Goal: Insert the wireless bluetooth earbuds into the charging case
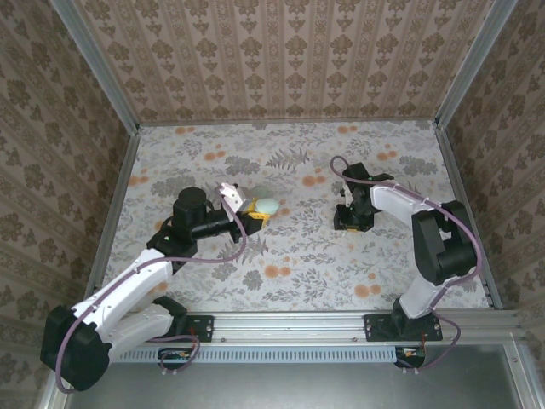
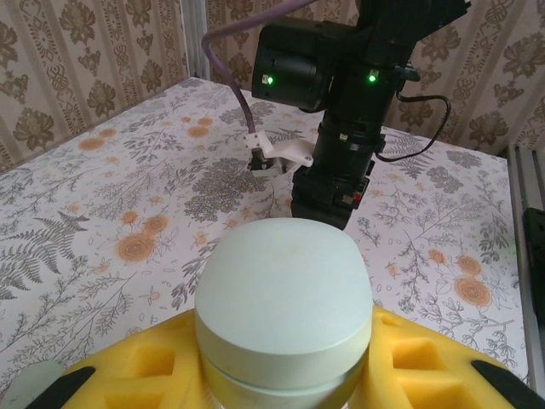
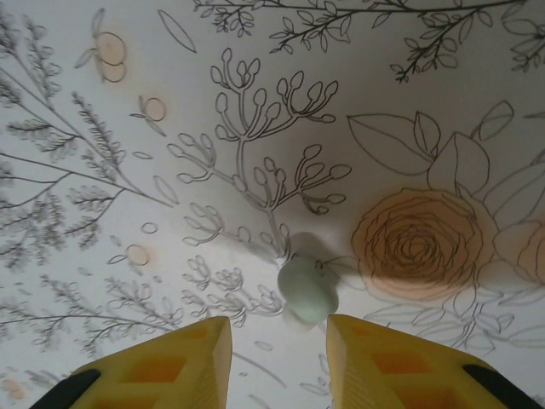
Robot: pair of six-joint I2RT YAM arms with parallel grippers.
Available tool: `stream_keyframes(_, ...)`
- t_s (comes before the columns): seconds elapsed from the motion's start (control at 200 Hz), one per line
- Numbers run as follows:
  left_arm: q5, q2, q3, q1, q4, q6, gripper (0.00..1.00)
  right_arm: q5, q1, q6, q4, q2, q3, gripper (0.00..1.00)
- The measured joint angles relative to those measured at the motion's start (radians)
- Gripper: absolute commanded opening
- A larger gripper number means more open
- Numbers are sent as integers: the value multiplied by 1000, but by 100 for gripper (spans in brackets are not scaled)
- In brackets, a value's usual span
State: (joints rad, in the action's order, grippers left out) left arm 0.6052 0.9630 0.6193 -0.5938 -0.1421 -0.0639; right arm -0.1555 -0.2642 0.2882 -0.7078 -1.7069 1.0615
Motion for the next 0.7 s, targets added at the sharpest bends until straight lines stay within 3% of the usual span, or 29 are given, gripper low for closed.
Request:
stream_keyframes(0.27,0,0,0,0,10,0,3,20,19,-75,0,-88,32,31)
stream_keyframes(0.7,0,0,0,1,23,0,3,26,24,-96,-3,-80,26,18)
